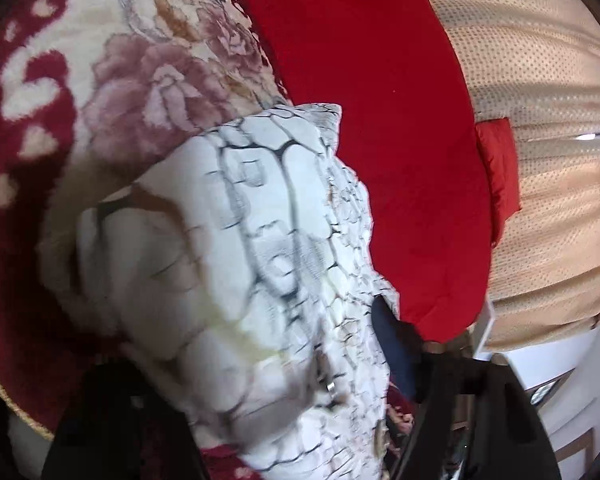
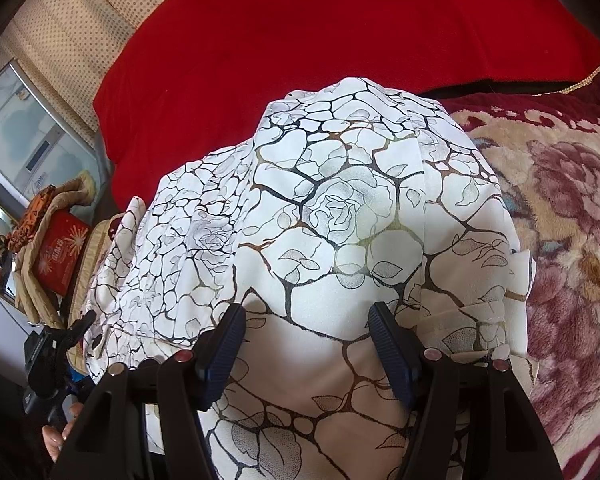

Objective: Fold large clothes

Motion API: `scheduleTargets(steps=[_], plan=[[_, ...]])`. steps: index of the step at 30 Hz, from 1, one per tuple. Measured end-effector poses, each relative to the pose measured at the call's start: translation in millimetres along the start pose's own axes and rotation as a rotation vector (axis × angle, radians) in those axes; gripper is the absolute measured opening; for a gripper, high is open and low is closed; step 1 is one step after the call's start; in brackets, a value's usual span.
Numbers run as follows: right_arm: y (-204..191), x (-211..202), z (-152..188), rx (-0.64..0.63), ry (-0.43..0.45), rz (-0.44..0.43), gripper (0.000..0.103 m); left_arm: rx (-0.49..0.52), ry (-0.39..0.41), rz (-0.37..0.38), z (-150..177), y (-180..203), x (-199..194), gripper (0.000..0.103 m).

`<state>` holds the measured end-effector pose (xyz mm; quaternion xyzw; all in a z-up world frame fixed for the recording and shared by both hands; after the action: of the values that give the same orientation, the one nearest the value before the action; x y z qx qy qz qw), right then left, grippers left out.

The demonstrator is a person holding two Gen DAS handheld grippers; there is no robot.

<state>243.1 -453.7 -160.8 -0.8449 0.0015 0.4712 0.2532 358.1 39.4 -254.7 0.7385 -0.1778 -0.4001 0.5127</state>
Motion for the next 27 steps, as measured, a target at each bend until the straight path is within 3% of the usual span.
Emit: scheduleTargets(steps=[3, 5, 8, 10, 13, 14, 18, 19, 20, 21, 23, 27], plan=[[0.3, -0.5, 0.0, -0.003, 0.001, 0.003, 0.068, 0.007, -0.003, 0.000, -7.0, 6.9, 4.8, 0.070], [-0.2, -0.7, 0.2, -0.006, 0.001, 0.007, 0.068, 0.105, 0.003, -0.027, -3.2, 25.1, -0.5, 0.030], [0.4, -0.1, 0.0, -0.005, -0.002, 0.006, 0.068, 0.253, 0.029, -0.028, 4.8, 55.6, -6.3, 0.030], [1.2, 0.2, -0.2, 0.000, -0.004, 0.000, 0.068, 0.277, 0.023, -0.057, 1.1, 57.2, 1.5, 0.034], [1.3, 0.5, 0.0, -0.001, -0.007, -0.001, 0.068, 0.177, -0.027, -0.101, -9.7, 35.2, 15.5, 0.069], [1.1, 0.4, 0.2, -0.004, -0.007, 0.000, 0.068, 0.134, -0.033, -0.106, -13.3, 29.6, 17.3, 0.074], [0.9, 1.2, 0.0, -0.008, -0.009, -0.001, 0.068, 0.043, -0.045, -0.044, -24.1, 22.2, 19.6, 0.073], [1.0, 1.3, -0.3, -0.008, -0.010, -0.003, 0.068, 0.044, -0.041, -0.034, -24.6, 22.5, 19.4, 0.070], [1.4, 1.2, -0.4, -0.006, -0.011, -0.005, 0.068, 0.056, -0.044, -0.039, -25.0, 23.9, 20.6, 0.048], [2.2, 0.7, -0.4, -0.005, -0.012, -0.008, 0.068, 0.068, -0.052, -0.069, -26.1, 23.6, 23.2, 0.034], [3.5, -0.4, -2.2, -0.002, -0.021, -0.017, 0.067, 0.077, -0.064, -0.076, -28.0, 20.7, 26.1, 0.027], [11.0, -15.8, -18.7, 0.072, 0.030, -0.076, 0.055, 0.138, -0.048, -0.109, -24.4, 24.1, 20.5, 0.022]])
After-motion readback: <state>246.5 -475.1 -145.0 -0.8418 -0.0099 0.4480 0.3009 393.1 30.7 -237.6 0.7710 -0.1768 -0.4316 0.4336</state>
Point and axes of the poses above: each gripper's, at about its wrist camera, not at the fingertips, and x roughly the way its jaws point, y to its right, z to its underside, the point moved 2 cm from there along x, roughly the way its jaws point, and after that the axes turned 2 degrees about -y, right-handed, at the moved point
